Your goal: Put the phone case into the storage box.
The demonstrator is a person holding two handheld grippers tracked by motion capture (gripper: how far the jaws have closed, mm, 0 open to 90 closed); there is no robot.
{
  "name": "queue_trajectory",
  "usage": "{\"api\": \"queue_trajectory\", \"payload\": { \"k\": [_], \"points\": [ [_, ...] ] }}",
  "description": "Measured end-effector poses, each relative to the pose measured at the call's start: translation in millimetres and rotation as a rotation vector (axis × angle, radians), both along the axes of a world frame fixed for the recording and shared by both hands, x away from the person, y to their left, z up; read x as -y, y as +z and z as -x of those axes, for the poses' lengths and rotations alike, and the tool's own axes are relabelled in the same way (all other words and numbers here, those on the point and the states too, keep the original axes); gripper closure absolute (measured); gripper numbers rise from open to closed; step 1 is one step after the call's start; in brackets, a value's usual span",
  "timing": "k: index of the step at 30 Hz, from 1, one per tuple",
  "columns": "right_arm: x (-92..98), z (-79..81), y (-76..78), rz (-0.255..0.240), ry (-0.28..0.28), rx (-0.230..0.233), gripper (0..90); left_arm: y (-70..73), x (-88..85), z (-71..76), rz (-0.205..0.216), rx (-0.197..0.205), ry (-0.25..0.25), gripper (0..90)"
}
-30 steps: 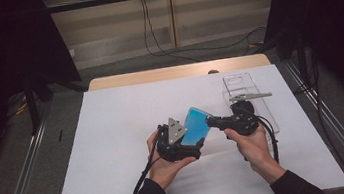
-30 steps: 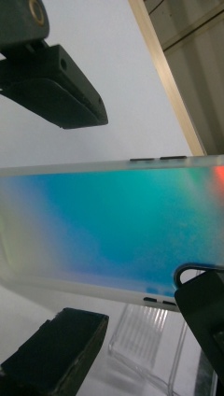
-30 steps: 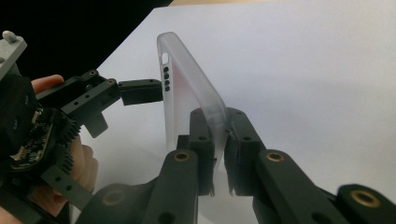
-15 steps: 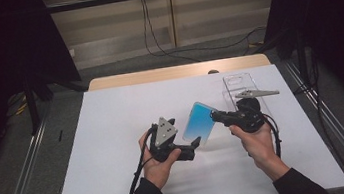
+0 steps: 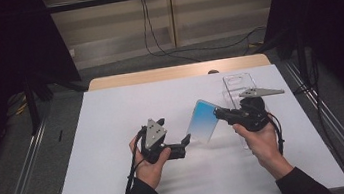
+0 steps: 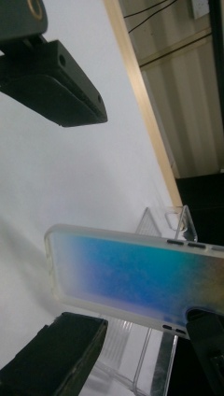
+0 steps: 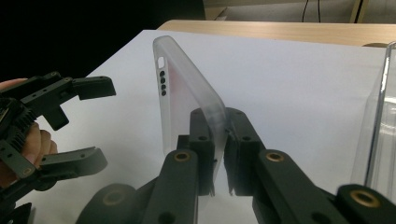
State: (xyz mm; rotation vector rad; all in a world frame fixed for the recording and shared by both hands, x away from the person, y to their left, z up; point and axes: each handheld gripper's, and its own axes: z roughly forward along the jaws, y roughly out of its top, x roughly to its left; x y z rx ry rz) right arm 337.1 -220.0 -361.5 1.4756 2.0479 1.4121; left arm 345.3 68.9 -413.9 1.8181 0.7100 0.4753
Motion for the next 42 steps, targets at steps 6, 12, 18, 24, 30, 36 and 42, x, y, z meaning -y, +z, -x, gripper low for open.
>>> {"api": "queue_trajectory", "payload": {
  "k": [6, 12, 18, 24, 30, 36, 42],
  "points": [
    [7.5, 0.3, 2.1, 0.001, -0.012, 0.024, 82.5, -1.8, -7.2, 5.8, 0.006, 0.020, -0.011, 3.8],
    [12.1, 0.8, 4.8, 0.004, -0.020, 0.038, 82.5, -3.0, -21.6, 7.9, 0.047, 0.025, -0.015, 4.8],
    [16.7, -0.8, 4.5, 0.007, -0.023, 0.045, 82.5, -5.5, -37.6, 11.5, 0.049, 0.042, 0.026, 3.8],
    [20.3, -0.9, 6.9, 0.015, -0.029, 0.057, 82.4, -4.6, -49.5, 15.7, 0.064, 0.073, 0.085, 3.7],
    [24.7, -0.4, 9.9, 0.019, -0.037, 0.066, 82.4, -6.2, -63.8, 21.2, 0.079, 0.090, 0.088, 3.2],
    [29.0, -0.6, 13.1, 0.020, -0.042, 0.076, 82.5, -11.1, -80.0, 23.6, 0.102, 0.072, 0.111, 3.2],
    [32.5, -1.2, 15.0, 0.025, -0.047, 0.084, 82.5, -11.2, -90.5, 27.2, 0.099, 0.070, 0.114, 3.3]
  ]
}}
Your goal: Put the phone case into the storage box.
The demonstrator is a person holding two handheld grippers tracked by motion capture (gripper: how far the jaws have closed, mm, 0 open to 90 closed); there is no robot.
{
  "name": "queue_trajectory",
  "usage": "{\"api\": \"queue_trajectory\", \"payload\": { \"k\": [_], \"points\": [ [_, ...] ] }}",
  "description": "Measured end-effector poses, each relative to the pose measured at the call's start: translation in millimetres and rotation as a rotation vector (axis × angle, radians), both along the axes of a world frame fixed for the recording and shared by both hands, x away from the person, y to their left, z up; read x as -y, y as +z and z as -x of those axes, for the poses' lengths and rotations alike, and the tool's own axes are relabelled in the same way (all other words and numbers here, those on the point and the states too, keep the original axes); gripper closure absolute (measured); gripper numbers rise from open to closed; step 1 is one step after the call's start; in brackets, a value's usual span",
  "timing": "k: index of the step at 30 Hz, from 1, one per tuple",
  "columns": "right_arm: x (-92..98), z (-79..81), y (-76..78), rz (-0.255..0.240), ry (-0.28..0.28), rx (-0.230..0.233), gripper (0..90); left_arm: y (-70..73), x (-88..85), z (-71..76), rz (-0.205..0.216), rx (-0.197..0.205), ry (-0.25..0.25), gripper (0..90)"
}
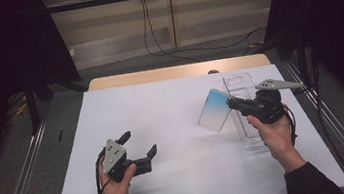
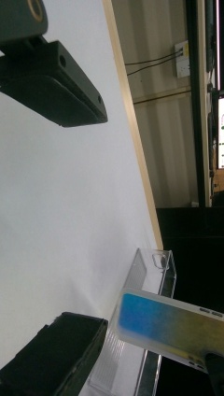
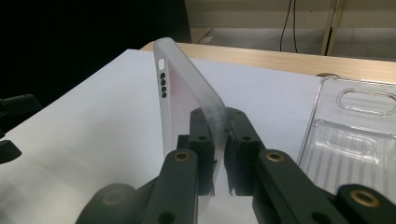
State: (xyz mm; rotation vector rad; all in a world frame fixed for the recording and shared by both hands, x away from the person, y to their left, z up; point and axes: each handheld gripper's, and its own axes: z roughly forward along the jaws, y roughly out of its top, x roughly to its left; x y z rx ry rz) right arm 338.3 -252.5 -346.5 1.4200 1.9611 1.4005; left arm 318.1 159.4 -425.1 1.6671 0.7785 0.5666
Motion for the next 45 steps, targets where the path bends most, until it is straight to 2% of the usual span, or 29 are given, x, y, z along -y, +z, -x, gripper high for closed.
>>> {"api": "queue_trajectory", "payload": {
  "k": [8, 10, 13, 15, 18, 21, 22, 27, 31, 34, 37, 42, 45],
  "points": [
    [5.7, -0.2, 4.1, -0.005, -0.002, 0.018, 82.5, 1.3, -19.0, 7.2, -0.011, 0.016, 0.011, 2.3],
    [8.0, -0.4, 5.5, -0.010, -0.005, 0.023, 82.4, 1.4, -23.6, 8.0, 0.013, 0.010, 0.016, 1.7],
    [11.3, -1.7, 6.8, -0.017, -0.010, 0.024, 82.5, 1.0, -27.3, 9.3, 0.000, 0.014, 0.029, 1.7],
    [14.3, -2.4, 9.2, -0.019, -0.020, 0.030, 82.5, -0.3, -32.3, 11.8, 0.001, -0.005, 0.035, 1.8],
    [18.6, -3.8, 14.0, -0.014, -0.028, 0.044, 82.5, -0.2, -36.8, 14.2, -0.003, 0.001, 0.049, 2.1],
    [22.3, -6.1, 16.9, -0.013, -0.035, 0.052, 82.5, -0.3, -39.3, 15.6, -0.004, -0.010, 0.065, 2.4],
    [23.3, -7.2, 17.5, -0.009, -0.035, 0.057, 82.5, -1.5, -40.9, 15.6, -0.017, -0.010, 0.081, 2.4],
    [27.2, -10.7, 24.1, 0.001, -0.038, 0.074, 82.5, -3.2, -41.7, 15.0, -0.021, -0.019, 0.069, 2.4],
    [37.9, -11.0, 34.4, -0.001, -0.063, 0.087, 82.5, -2.6, -42.8, 15.3, -0.018, -0.016, 0.069, 2.4],
    [45.4, -10.7, 41.2, 0.012, -0.083, 0.102, 82.5, -2.6, -45.6, 16.7, -0.025, -0.009, 0.069, 2.5],
    [51.1, -13.0, 42.9, 0.028, -0.101, 0.098, 82.5, -4.4, -51.7, 20.4, -0.019, -0.011, 0.076, 2.4],
    [55.6, -18.6, 44.0, 0.051, -0.101, 0.097, 82.5, -6.7, -61.1, 21.5, -0.010, -0.020, 0.114, 2.4],
    [59.4, -21.8, 47.0, 0.061, -0.106, 0.103, 82.6, -6.9, -64.7, 22.9, -0.005, -0.017, 0.116, 2.4]
  ]
}}
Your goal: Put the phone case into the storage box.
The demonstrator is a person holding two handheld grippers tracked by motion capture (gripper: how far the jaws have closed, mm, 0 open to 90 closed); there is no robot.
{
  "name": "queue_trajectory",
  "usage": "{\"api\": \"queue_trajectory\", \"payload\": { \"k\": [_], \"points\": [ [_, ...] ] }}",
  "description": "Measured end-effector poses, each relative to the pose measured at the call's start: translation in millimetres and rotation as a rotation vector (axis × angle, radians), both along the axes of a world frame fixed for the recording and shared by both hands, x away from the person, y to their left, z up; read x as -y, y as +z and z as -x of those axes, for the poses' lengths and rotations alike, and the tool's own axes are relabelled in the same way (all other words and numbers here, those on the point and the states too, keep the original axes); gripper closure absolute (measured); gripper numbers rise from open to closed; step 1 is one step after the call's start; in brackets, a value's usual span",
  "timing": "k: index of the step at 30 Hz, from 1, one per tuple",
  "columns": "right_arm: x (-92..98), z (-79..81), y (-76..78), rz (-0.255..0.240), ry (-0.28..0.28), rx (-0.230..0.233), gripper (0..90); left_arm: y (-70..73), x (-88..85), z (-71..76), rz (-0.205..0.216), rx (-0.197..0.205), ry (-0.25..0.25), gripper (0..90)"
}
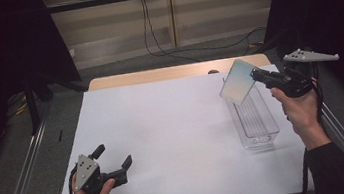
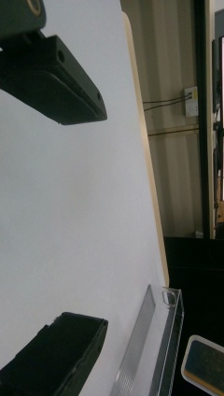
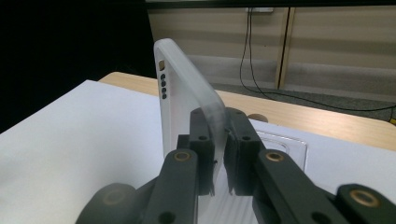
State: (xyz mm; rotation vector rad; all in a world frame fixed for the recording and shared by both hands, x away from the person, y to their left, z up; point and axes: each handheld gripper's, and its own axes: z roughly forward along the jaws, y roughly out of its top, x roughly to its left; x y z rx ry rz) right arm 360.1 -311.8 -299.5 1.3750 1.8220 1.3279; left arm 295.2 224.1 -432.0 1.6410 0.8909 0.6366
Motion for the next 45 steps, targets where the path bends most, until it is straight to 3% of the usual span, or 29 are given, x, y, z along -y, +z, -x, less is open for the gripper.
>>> {"api": "queue_trajectory", "payload": {
  "k": [7, 10, 19, 30, 45],
  "points": [
    [9.5, -12.1, 0.4, 0.026, -0.024, -0.017, 82.5, -1.3, 2.7, -2.1, -0.006, -0.007, 0.001, 3.4],
    [11.4, -18.2, -1.3, 0.044, -0.032, -0.023, 82.5, -2.1, 5.4, -3.7, 0.013, -0.013, -0.003, 4.0],
    [13.7, -34.2, -2.8, 0.099, -0.037, -0.023, 82.5, -2.4, 5.2, -4.3, -0.006, -0.013, -0.016, 4.4],
    [22.6, -54.6, -13.4, 0.137, -0.048, -0.040, 82.6, -4.8, 5.6, -5.3, -0.003, -0.030, -0.014, 4.3],
    [21.9, -73.6, -30.0, 0.182, -0.013, -0.059, 82.5, -5.3, 4.9, -6.9, -0.008, -0.028, -0.017, 4.3]
  ]
}}
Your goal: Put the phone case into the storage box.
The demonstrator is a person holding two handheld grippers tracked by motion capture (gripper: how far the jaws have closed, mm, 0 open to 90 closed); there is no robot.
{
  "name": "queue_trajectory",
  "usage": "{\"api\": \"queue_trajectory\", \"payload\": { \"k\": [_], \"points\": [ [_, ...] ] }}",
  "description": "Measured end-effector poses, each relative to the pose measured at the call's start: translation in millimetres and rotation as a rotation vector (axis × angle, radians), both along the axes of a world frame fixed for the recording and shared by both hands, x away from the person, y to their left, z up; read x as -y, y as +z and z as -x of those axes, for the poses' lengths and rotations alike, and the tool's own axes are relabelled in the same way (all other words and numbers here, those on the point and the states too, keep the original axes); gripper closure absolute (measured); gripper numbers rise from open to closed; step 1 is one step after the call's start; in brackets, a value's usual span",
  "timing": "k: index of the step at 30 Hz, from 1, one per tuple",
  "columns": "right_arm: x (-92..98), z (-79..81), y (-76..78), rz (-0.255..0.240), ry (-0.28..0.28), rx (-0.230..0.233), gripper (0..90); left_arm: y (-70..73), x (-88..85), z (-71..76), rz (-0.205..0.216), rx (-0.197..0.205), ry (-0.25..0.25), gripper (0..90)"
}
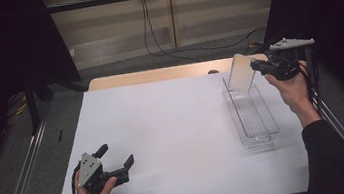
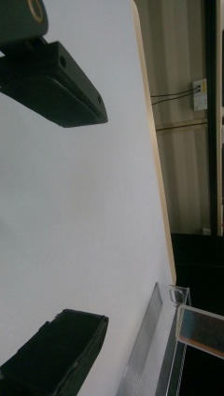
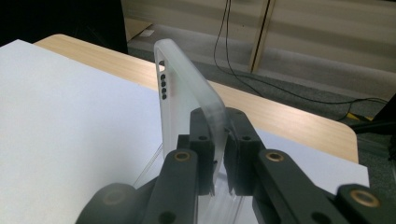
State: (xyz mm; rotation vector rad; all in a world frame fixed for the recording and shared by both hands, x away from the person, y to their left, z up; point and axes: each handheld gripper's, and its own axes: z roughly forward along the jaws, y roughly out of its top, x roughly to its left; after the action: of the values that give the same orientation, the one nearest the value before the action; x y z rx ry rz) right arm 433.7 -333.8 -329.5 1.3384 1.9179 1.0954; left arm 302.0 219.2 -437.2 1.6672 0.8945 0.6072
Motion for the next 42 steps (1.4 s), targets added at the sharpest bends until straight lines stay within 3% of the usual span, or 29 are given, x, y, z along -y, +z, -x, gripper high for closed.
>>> {"api": "queue_trajectory", "payload": {
  "k": [5, 16, 42],
  "points": [
    [0.8, -7.2, -11.7, -0.009, -0.005, -0.020, 82.6, 0.2, -0.2, 0.6, 0.005, -0.005, -0.009, 4.2],
    [-1.5, -18.1, -24.8, 0.039, -0.014, -0.044, 82.5, -0.4, 0.8, 0.3, -0.002, -0.004, -0.013, 4.3],
    [-7.0, -40.1, -40.8, 0.082, -0.005, -0.065, 82.5, -2.4, 2.4, -1.1, -0.019, -0.009, -0.017, 4.3]
  ]
}}
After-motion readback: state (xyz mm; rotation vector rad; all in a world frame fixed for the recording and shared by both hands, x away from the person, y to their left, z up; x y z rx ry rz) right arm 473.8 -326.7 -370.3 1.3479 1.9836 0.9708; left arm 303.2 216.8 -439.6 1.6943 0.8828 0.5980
